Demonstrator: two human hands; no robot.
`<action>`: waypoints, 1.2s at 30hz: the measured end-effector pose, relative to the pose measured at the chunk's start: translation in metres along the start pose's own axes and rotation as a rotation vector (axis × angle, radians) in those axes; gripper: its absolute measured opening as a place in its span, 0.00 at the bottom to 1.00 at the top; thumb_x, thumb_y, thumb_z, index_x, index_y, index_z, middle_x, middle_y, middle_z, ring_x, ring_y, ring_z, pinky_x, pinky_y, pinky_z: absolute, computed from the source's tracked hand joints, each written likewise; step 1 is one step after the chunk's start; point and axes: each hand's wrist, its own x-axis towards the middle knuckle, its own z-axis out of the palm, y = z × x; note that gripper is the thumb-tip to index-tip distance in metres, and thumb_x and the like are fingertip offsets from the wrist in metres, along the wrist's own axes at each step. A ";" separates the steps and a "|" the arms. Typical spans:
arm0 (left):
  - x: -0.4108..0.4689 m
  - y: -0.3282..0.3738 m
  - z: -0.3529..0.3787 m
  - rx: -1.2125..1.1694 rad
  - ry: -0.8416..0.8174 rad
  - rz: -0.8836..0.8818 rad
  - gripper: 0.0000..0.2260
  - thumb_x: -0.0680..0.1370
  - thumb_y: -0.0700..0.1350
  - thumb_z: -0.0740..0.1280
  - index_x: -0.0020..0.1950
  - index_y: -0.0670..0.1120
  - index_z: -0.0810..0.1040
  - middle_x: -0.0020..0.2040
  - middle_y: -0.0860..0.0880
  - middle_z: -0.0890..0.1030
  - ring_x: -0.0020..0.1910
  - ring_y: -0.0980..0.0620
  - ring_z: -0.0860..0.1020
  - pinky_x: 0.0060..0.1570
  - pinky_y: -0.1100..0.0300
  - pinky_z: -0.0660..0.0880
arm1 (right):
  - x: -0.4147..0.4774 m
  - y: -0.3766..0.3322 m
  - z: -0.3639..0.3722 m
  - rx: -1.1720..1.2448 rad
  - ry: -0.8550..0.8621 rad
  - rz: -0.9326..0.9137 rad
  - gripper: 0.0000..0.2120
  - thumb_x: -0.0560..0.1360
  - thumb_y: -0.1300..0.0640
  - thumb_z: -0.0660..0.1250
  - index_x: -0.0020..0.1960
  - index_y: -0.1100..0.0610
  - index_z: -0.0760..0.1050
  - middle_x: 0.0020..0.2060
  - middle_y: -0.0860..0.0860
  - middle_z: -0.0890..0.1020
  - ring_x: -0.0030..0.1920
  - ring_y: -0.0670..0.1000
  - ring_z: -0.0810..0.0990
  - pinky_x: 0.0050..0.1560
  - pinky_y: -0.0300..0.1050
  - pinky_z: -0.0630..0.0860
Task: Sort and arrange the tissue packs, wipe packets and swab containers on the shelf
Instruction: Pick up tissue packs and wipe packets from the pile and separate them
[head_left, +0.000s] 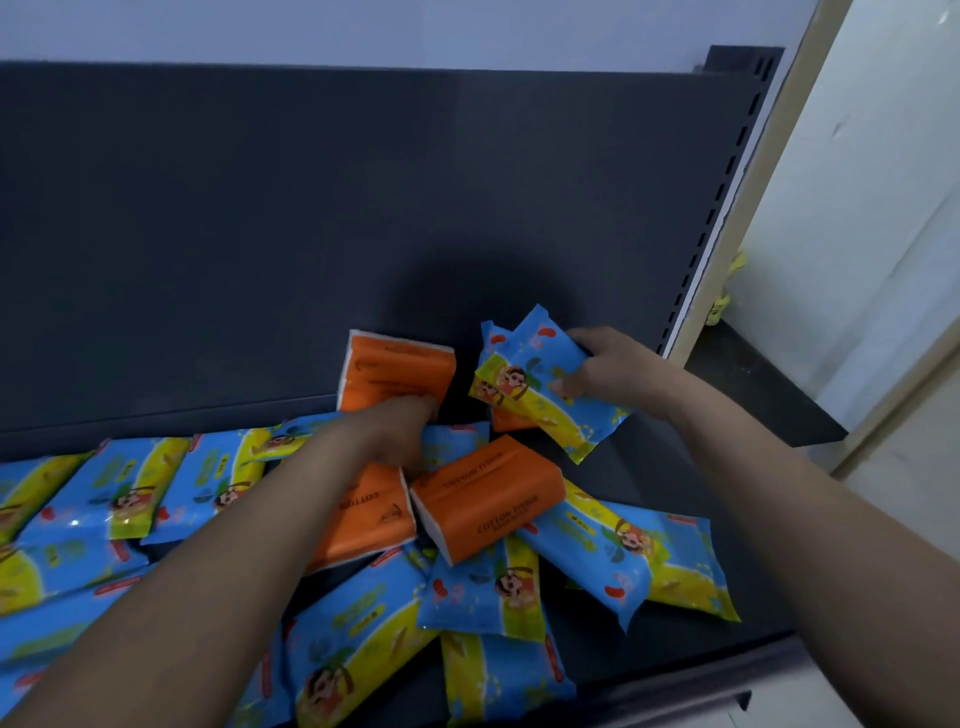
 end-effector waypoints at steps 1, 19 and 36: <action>-0.001 -0.001 -0.003 -0.028 0.032 0.013 0.25 0.67 0.44 0.76 0.61 0.45 0.73 0.58 0.47 0.77 0.53 0.48 0.75 0.48 0.58 0.72 | 0.000 0.000 0.000 -0.004 0.007 -0.005 0.13 0.71 0.60 0.70 0.55 0.57 0.75 0.51 0.55 0.81 0.49 0.55 0.81 0.54 0.54 0.78; -0.070 -0.073 -0.061 -0.273 0.481 -0.065 0.07 0.73 0.40 0.70 0.46 0.43 0.73 0.41 0.45 0.76 0.40 0.47 0.73 0.38 0.59 0.65 | -0.015 -0.051 0.011 0.009 0.237 -0.160 0.12 0.69 0.61 0.71 0.52 0.61 0.76 0.47 0.57 0.82 0.46 0.56 0.81 0.43 0.49 0.76; -0.027 -0.116 -0.026 -0.340 -0.091 -0.122 0.19 0.74 0.54 0.68 0.60 0.45 0.71 0.50 0.49 0.75 0.45 0.50 0.73 0.44 0.57 0.70 | 0.003 -0.078 0.056 -0.007 0.058 -0.092 0.10 0.71 0.57 0.72 0.49 0.61 0.78 0.42 0.55 0.82 0.39 0.52 0.79 0.41 0.46 0.74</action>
